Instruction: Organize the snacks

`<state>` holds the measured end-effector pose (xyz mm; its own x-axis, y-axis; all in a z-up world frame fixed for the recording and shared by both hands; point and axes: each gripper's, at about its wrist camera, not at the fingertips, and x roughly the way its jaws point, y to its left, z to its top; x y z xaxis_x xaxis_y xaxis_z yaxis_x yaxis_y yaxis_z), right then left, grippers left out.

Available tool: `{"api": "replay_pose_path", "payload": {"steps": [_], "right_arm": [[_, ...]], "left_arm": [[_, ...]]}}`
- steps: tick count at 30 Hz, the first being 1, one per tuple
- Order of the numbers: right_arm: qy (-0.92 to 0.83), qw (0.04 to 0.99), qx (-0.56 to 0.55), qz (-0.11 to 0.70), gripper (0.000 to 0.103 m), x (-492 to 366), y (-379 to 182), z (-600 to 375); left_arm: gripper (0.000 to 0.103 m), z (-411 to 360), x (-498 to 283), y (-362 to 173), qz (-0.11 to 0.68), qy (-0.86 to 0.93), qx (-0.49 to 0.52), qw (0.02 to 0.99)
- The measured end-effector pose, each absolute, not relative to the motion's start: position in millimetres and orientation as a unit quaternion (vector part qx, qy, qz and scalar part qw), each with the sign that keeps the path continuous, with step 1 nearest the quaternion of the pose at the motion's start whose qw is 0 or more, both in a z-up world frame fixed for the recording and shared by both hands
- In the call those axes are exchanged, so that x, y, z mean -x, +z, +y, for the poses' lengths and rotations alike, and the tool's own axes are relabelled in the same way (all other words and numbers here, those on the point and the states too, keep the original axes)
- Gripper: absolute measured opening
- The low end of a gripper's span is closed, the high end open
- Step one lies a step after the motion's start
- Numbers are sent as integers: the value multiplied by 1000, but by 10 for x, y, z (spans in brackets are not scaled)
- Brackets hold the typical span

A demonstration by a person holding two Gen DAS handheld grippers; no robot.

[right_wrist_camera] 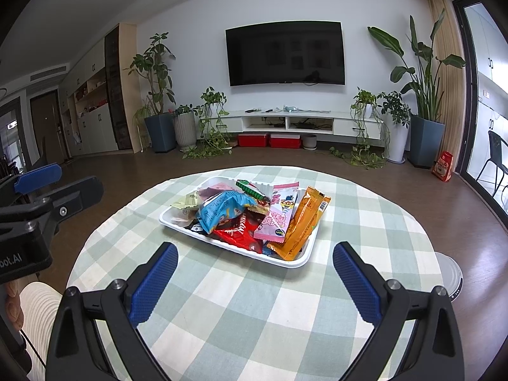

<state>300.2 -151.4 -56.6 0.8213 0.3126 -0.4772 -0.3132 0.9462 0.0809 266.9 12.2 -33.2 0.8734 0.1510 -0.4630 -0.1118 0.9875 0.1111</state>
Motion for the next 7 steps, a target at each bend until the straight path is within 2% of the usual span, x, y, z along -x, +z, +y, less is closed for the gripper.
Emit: {"api": "replay_pose_path", "payload": {"steps": [7], "right_arm": [[164,954,1,251,101,-3008,-563,-1513]], "left_arm": [[90,59,-2638,-252,225,65,-58,970]]}}
